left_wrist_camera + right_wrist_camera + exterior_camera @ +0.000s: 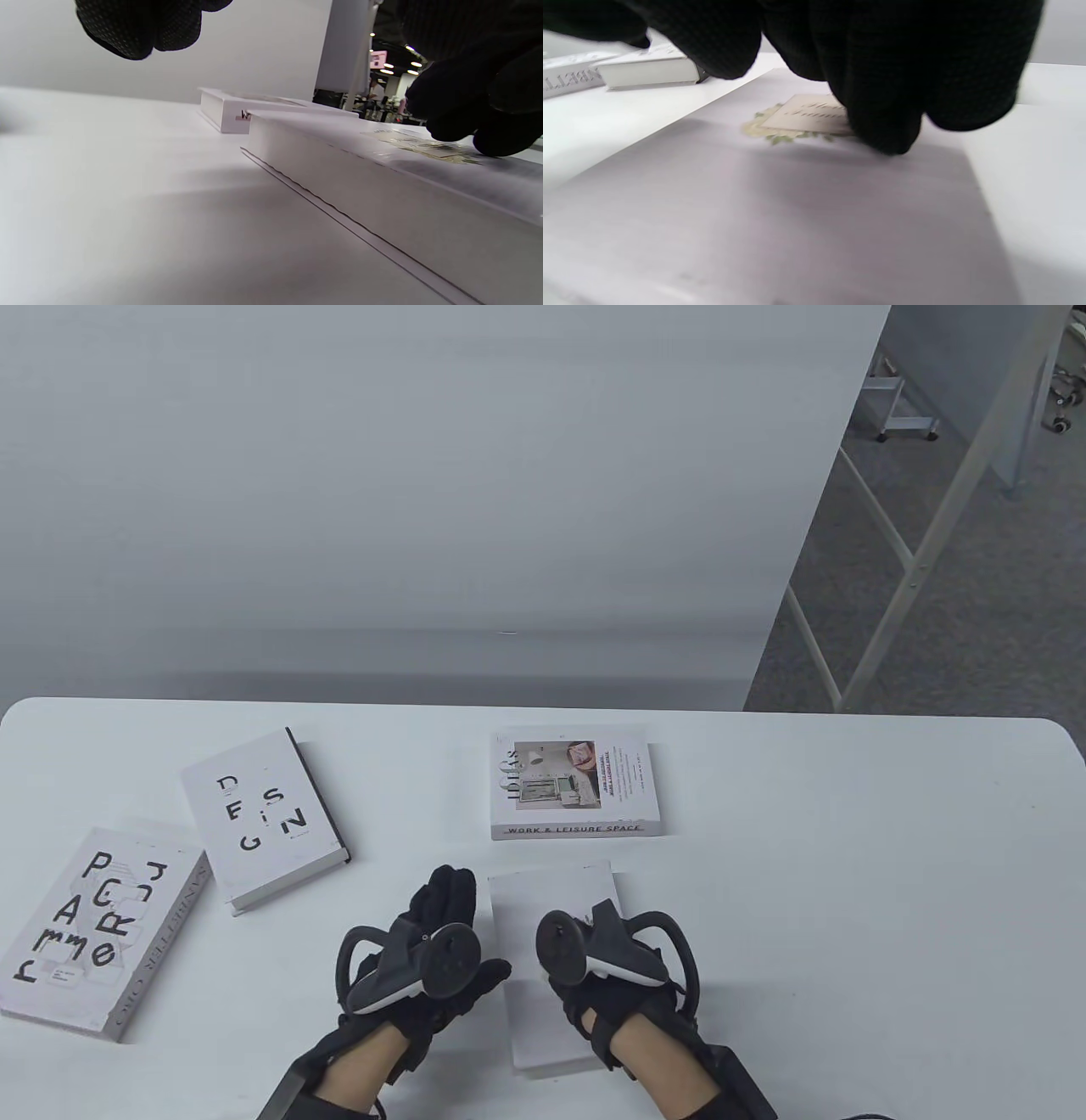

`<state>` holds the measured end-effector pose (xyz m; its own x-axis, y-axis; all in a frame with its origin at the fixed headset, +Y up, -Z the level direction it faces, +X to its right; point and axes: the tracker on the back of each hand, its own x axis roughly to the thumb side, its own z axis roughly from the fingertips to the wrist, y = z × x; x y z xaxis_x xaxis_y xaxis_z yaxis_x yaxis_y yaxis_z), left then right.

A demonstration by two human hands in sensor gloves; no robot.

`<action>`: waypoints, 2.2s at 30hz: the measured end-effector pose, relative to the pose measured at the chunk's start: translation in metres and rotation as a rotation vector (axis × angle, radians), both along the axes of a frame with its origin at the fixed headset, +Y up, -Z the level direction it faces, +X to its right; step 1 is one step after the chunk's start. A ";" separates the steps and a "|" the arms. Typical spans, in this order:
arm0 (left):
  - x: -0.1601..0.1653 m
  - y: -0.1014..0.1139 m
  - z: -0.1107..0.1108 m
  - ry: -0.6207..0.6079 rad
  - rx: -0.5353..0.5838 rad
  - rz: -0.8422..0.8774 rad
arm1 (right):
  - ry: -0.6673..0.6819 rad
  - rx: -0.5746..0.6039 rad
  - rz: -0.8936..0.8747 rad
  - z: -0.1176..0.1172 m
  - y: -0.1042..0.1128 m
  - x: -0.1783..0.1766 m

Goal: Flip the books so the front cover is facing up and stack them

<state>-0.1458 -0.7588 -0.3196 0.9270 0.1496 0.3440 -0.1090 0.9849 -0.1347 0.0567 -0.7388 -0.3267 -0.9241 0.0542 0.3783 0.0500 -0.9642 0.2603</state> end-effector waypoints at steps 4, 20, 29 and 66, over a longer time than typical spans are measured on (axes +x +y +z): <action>-0.001 -0.013 -0.003 0.066 -0.101 0.098 | -0.089 -0.021 -0.063 -0.012 0.001 0.032; -0.012 -0.038 -0.011 0.246 -0.239 0.348 | -0.171 -0.118 -0.237 -0.034 -0.044 0.074; -0.007 -0.042 -0.009 0.260 -0.303 0.439 | -0.156 -0.203 -0.303 -0.032 -0.047 0.072; -0.039 -0.049 -0.017 0.339 -0.420 0.532 | 0.248 0.237 -0.424 0.017 0.008 0.031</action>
